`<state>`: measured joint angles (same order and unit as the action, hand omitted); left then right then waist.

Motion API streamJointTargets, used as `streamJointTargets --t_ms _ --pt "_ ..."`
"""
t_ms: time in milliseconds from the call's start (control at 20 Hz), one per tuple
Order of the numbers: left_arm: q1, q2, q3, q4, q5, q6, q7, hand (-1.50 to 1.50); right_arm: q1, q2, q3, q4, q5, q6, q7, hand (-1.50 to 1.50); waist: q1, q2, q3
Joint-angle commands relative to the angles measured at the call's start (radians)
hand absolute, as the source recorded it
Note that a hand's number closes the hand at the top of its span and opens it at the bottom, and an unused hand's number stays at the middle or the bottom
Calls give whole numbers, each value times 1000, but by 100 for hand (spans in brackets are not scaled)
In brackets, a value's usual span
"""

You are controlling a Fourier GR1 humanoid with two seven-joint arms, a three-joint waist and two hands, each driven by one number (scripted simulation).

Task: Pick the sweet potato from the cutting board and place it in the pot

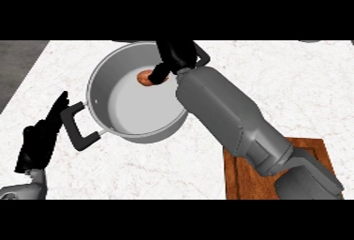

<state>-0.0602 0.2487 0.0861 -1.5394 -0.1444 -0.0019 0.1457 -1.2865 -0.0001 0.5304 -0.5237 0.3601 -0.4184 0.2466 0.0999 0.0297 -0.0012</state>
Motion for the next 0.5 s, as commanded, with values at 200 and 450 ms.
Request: streamJointTargets --t_ms 200,450 --pt "-20 -1 -2 9 -1 -8 2 0 -8 0 -32 15 -159 -89 -152 -150 15 -2 0" --pt "-11 24 23 9 16 -27 10 0 65 0 -183 -106 -330 -211 -341 -150 -4 -5 3"
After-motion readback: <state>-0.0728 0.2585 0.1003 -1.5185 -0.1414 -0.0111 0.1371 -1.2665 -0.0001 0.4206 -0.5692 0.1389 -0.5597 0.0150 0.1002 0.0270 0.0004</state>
